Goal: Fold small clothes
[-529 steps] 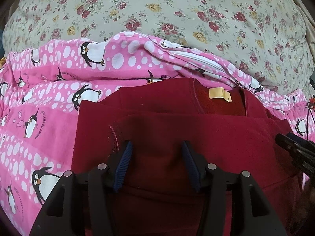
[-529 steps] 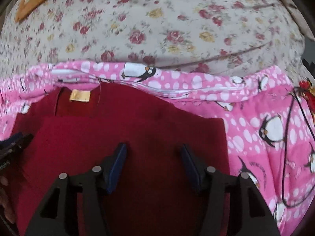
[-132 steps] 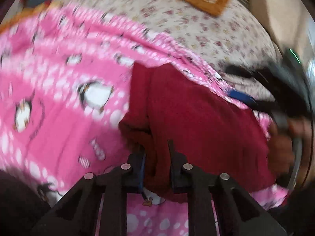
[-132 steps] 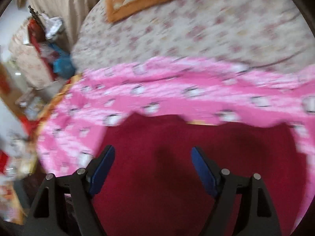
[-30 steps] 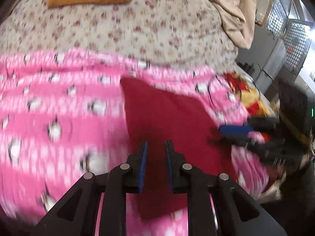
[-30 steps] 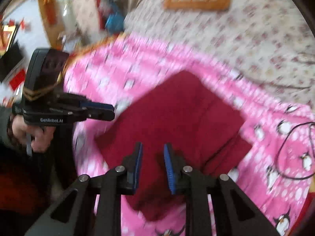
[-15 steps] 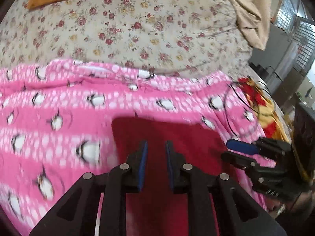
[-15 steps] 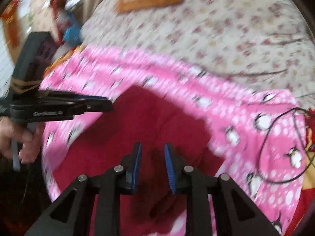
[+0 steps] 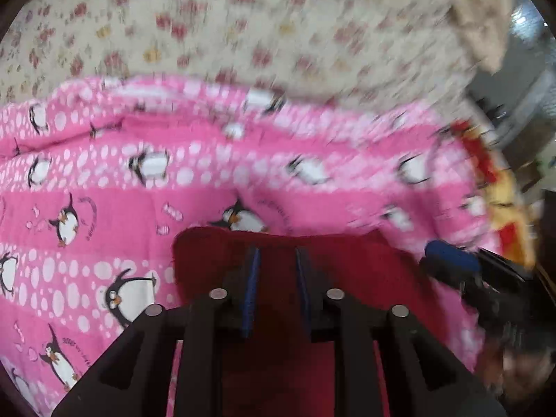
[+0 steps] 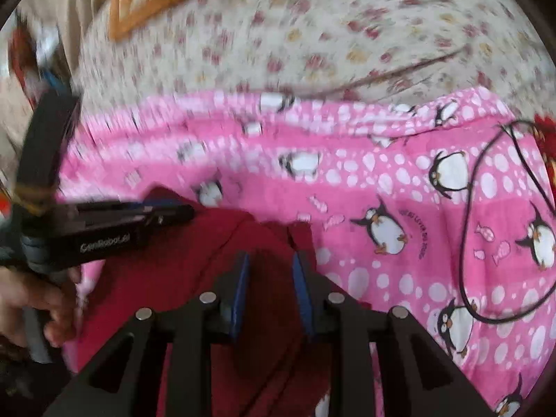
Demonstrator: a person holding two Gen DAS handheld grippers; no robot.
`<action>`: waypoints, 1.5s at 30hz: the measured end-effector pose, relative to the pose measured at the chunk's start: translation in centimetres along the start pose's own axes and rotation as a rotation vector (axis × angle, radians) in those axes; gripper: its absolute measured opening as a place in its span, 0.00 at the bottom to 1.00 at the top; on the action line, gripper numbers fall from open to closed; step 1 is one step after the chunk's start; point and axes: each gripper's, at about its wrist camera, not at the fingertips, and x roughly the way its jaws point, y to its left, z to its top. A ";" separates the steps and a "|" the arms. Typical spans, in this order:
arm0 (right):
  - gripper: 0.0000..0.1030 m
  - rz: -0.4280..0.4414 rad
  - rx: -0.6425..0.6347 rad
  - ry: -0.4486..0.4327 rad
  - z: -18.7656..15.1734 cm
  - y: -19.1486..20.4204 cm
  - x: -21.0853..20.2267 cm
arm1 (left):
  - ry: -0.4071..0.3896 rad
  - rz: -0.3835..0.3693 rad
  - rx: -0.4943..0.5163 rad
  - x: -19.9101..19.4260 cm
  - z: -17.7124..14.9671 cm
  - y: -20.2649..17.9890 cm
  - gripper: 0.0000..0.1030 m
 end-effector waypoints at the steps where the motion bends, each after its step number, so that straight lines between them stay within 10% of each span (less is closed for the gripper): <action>1: 0.43 0.009 0.033 -0.041 -0.3 -0.7 -1.4 | -0.027 -0.021 0.016 -1.3 -0.4 0.2 0.23; 4: 0.61 0.004 0.129 -0.117 -1.6 -3.3 -4.7 | -0.058 -0.058 0.054 -3.6 -2.5 1.1 0.42; 14: 0.62 0.069 0.164 -0.005 -6.1 -3.6 -4.2 | -0.167 -0.142 0.137 -3.4 -9.5 2.3 0.42; 18: 0.62 0.075 -0.086 -0.148 -6.2 1.4 -6.9 | -0.167 -0.179 0.098 -3.8 -9.3 2.9 0.42; 23: 0.61 0.061 -0.456 -0.013 -8.9 7.4 -3.9 | -0.229 -0.218 0.042 -5.3 -9.1 3.8 0.42; 26: 0.61 -0.019 -0.491 0.054 -10.4 7.1 -1.2 | -0.135 -0.268 0.009 -3.6 -9.2 4.0 0.43; 28: 0.61 -0.008 -0.457 0.052 -10.1 6.9 -1.4 | -0.045 -0.255 0.000 -1.6 -9.7 3.8 0.46; 36: 0.62 -0.046 -0.390 -0.036 -10.3 7.2 -4.1 | -0.109 -0.199 0.007 -2.2 -10.5 3.3 0.52; 45: 0.81 -0.005 0.178 -0.201 -8.7 -0.7 -6.6 | -0.127 -0.163 0.006 -2.1 -10.6 3.4 0.56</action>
